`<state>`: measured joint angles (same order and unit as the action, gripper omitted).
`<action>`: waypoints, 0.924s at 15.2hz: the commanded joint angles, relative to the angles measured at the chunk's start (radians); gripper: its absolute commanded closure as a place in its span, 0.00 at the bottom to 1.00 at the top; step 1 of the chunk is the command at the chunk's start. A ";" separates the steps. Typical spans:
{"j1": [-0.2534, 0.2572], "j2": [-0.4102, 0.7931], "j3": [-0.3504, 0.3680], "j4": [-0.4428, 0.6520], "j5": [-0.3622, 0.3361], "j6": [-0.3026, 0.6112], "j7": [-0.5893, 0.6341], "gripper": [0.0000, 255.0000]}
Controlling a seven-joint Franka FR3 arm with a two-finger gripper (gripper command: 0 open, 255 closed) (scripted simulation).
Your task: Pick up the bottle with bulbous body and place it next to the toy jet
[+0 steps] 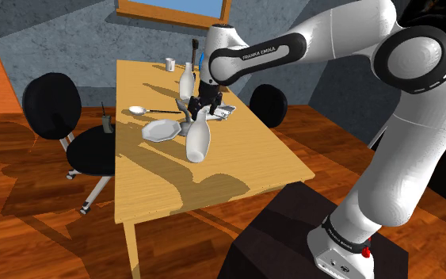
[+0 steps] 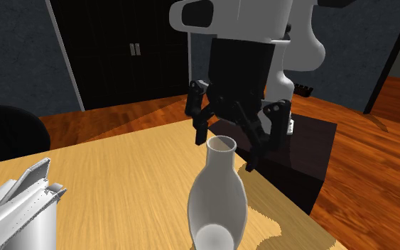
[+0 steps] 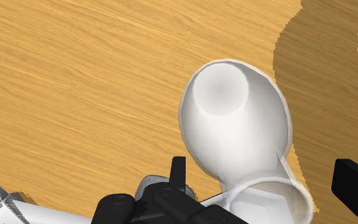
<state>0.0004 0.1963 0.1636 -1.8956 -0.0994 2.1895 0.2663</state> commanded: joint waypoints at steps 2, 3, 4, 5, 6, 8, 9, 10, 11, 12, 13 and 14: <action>0.000 0.001 0.000 -0.002 0.000 0.003 0.000 0.00; 0.000 0.001 0.000 -0.002 0.000 0.003 0.000 0.00; 0.000 0.001 0.000 -0.002 0.000 0.003 0.000 0.00; 0.000 0.001 0.000 -0.002 0.000 0.003 0.000 0.00; 0.000 0.001 0.000 -0.002 0.000 0.003 0.000 1.00; 0.000 0.001 0.000 -0.002 0.000 0.003 0.000 1.00; 0.000 0.001 0.000 -0.002 0.000 0.003 0.000 1.00; 0.000 0.001 0.000 -0.002 0.000 0.003 0.000 1.00; 0.000 0.001 0.000 -0.002 0.000 0.003 0.000 1.00; 0.000 0.001 0.000 -0.002 0.000 0.003 0.000 1.00; 0.000 0.001 0.000 -0.002 0.000 0.003 0.000 1.00; 0.000 0.001 0.000 -0.002 0.000 0.003 0.000 1.00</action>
<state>0.0003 0.1970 0.1636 -1.8973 -0.0995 2.1921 0.2661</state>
